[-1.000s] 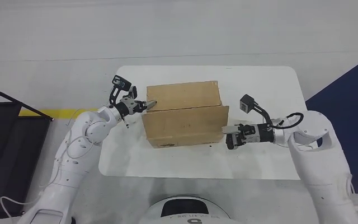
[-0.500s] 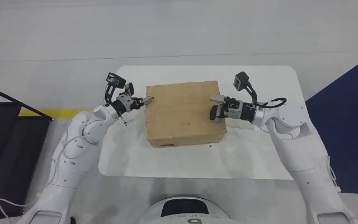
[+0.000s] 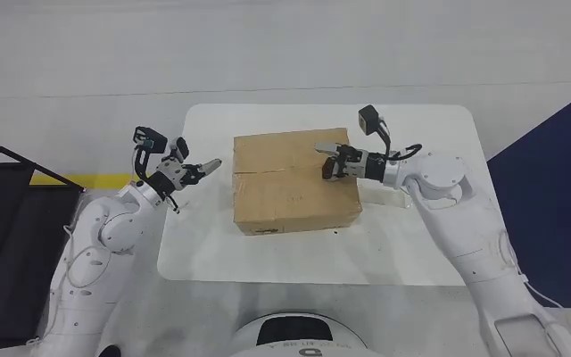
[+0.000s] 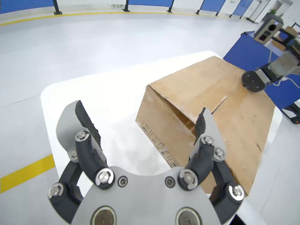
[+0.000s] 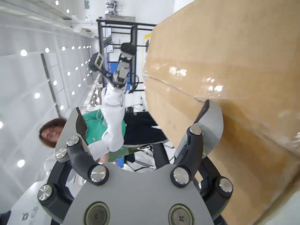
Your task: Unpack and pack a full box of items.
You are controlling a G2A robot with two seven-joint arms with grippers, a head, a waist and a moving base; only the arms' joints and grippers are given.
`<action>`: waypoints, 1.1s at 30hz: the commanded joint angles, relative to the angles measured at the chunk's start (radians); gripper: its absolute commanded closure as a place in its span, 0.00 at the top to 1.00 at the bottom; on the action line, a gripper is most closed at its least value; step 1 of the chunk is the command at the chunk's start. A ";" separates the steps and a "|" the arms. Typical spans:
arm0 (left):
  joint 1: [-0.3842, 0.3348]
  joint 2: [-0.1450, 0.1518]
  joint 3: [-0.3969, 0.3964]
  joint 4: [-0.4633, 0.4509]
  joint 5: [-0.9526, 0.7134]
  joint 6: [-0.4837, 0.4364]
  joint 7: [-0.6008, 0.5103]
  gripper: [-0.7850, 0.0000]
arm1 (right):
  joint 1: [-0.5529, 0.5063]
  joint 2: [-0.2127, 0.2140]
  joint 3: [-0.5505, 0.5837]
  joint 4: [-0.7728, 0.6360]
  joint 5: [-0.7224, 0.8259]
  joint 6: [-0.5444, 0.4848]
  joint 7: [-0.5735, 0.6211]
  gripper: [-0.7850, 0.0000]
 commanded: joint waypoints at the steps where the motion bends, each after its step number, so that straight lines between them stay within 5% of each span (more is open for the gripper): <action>1: 0.000 -0.001 0.024 -0.022 0.038 0.003 0.004 1.00 | 0.013 -0.003 -0.017 0.019 -0.014 0.007 -0.014 1.00; 13: -0.109 -0.013 0.157 -0.009 0.184 0.032 -0.041 1.00 | 0.004 0.004 0.019 -0.018 -0.008 -0.012 0.000 1.00; 21: -0.184 -0.023 0.230 0.065 0.249 0.049 -0.058 1.00 | -0.107 0.033 0.200 -0.128 0.086 -0.070 0.037 1.00; 33: -0.182 -0.024 0.262 0.097 0.345 0.039 -0.009 1.00 | -0.289 0.061 0.464 -0.257 0.225 -0.102 0.047 1.00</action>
